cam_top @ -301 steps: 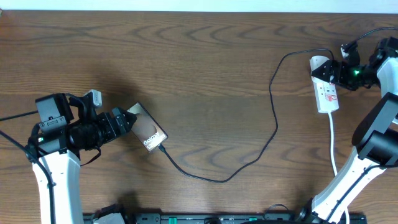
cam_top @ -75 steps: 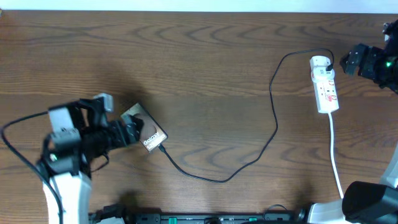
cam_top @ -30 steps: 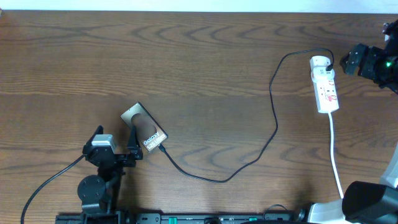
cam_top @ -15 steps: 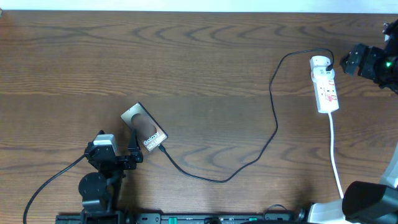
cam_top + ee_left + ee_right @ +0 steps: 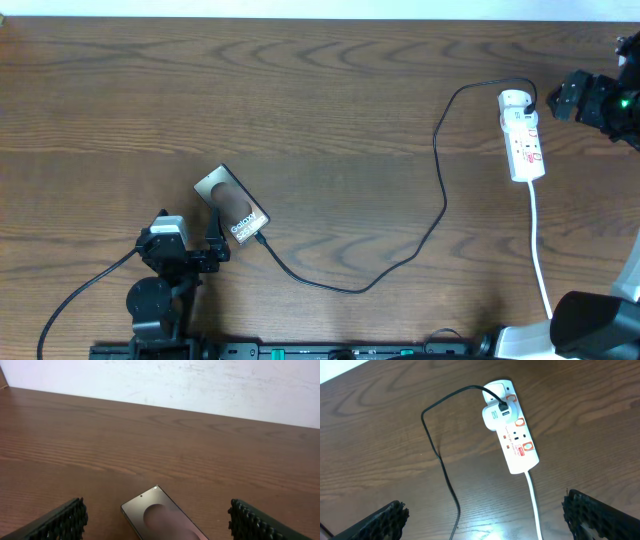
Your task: Plug charger to phone and switch on socket
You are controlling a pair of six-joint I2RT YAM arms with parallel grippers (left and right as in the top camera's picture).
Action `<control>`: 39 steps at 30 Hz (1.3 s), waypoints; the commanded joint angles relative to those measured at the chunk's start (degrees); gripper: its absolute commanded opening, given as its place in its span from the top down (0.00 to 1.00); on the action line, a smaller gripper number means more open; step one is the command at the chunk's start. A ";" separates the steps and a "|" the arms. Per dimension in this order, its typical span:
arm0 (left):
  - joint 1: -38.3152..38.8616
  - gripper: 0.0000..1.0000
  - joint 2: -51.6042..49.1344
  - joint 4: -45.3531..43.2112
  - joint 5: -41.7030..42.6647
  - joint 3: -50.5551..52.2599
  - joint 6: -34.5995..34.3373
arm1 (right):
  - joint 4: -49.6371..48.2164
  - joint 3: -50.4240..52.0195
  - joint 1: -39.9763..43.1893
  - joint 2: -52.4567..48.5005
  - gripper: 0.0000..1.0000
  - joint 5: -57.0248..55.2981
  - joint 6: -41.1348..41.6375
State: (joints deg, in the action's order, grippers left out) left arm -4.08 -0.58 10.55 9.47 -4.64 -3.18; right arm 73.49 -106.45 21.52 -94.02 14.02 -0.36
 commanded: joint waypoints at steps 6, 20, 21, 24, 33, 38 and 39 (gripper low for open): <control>-0.26 0.10 0.35 1.84 -0.33 0.79 -0.26 | 0.04 -0.24 -0.24 0.26 0.01 -0.20 0.74; -0.26 0.10 0.35 1.84 -0.33 0.79 -0.26 | 0.09 -0.24 -0.24 0.26 0.01 -0.26 0.72; -0.26 0.10 0.35 1.84 -0.33 0.79 -0.26 | 0.04 -0.24 -0.24 0.28 0.01 -0.35 0.72; -0.26 0.10 0.35 1.84 -0.33 0.79 -0.26 | -0.07 -0.24 -0.28 0.59 0.01 1.11 0.76; -0.26 0.10 0.35 1.84 -0.33 0.79 -0.26 | -13.64 1.44 -7.50 4.81 0.01 4.31 0.74; -0.26 0.10 0.35 1.84 -0.33 0.79 -0.26 | -25.70 6.32 -14.73 10.21 0.01 1.97 0.74; -0.26 0.10 0.35 1.84 -0.33 0.79 -0.26 | -29.09 8.46 -16.41 11.76 0.01 0.98 0.72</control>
State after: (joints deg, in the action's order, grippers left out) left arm -4.08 -0.58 10.55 9.45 -4.64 -3.16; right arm 49.43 -101.97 9.28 -87.50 16.67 -0.12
